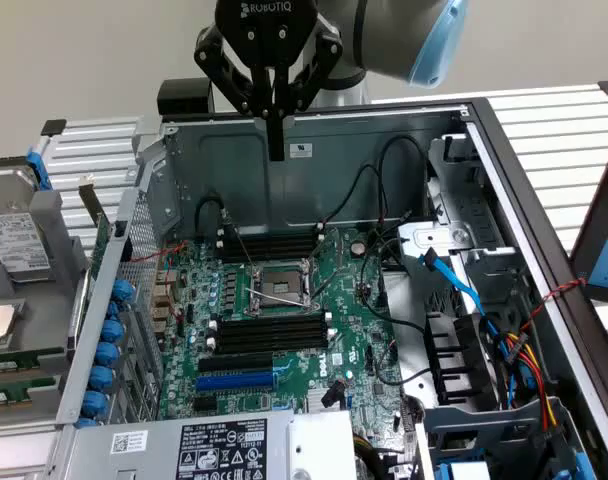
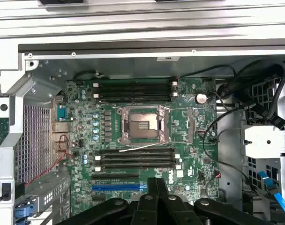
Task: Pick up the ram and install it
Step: 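Reach for the ram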
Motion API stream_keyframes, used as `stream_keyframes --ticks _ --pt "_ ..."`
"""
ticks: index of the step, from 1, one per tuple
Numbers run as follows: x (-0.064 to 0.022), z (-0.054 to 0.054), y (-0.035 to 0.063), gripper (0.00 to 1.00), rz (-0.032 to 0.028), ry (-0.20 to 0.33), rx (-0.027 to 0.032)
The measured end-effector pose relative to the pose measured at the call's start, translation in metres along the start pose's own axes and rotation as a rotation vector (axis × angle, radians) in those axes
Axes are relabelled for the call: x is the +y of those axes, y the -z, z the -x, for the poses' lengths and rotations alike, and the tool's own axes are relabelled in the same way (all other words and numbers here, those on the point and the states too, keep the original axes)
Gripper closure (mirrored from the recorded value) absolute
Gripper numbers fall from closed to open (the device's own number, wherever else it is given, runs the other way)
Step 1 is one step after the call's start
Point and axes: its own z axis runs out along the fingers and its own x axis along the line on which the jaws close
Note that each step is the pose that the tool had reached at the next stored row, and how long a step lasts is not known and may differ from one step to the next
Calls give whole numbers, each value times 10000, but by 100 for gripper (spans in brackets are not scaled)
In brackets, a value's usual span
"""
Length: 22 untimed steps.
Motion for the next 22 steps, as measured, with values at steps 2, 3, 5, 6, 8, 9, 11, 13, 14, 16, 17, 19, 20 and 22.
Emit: stream_keyframes --ticks 2,3,5,6,8,9,11,13,14,16,17,19,20,22 --pt "0 0 0 89 0 0 0" --pt "0 0 0 89 -1 0 0" --pt "0 0 0 89 0 0 0" --pt "0 0 0 89 0 0 0" --pt "0 0 0 89 0 0 0" --pt "0 0 0 89 0 0 0" --pt "0 0 0 89 0 0 0" --pt "-2 -30 -3 89 -1 -1 -24" --pt "-5 -60 -9 89 2 2 -56" --pt "-10 -120 -23 89 9 7 -170" --pt "-12 -149 -32 89 14 10 -225" --pt "-14 -206 -55 89 9 13 -265" --pt "-12 -241 -66 89 2 10 -265" --pt "-5 -317 -85 89 2 2 -266"
